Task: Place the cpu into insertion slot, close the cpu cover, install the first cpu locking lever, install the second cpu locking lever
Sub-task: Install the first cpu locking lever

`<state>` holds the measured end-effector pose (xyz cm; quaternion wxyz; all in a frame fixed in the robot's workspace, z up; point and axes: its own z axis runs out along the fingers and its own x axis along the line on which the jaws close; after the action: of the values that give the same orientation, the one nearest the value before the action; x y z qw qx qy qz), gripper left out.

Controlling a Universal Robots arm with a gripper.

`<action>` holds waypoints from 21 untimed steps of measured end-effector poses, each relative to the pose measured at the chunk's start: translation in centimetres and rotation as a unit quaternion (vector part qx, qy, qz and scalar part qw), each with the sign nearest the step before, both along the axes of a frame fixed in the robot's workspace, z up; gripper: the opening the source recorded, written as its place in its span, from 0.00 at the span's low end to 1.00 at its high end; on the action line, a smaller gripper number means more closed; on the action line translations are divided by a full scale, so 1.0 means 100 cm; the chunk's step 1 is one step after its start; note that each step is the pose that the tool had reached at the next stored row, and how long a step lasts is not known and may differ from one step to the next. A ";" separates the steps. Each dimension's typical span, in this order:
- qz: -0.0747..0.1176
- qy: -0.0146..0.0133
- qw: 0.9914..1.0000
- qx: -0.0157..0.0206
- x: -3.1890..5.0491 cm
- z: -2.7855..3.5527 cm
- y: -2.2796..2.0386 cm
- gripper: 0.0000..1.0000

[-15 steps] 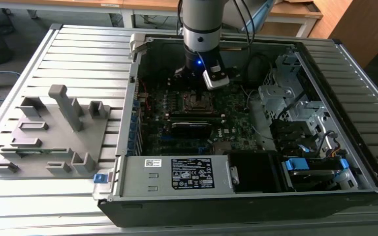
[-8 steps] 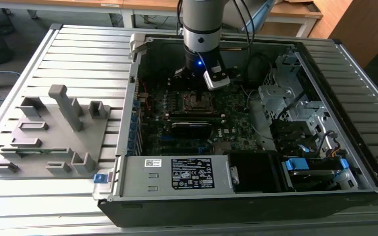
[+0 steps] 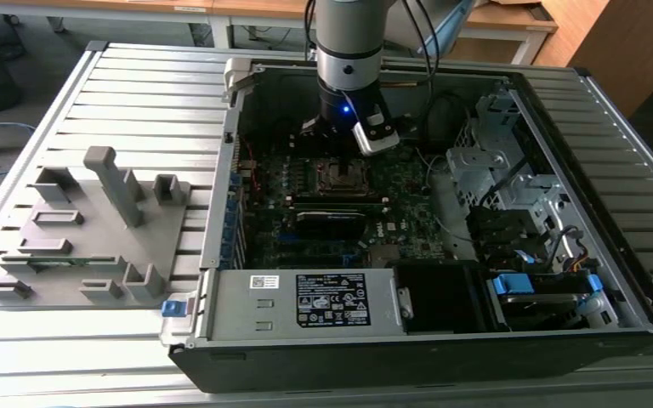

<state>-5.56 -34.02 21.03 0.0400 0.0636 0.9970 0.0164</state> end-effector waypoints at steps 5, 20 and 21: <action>0.000 0.000 1.000 0.000 0.0000 0.0023 0.0000 0.11; 0.000 0.000 1.000 0.000 -0.0003 0.0046 0.0000 0.11; 0.000 0.001 1.000 0.000 -0.0003 0.0046 0.0000 0.11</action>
<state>-5.59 -34.02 21.49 0.0389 0.0635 0.9971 0.0164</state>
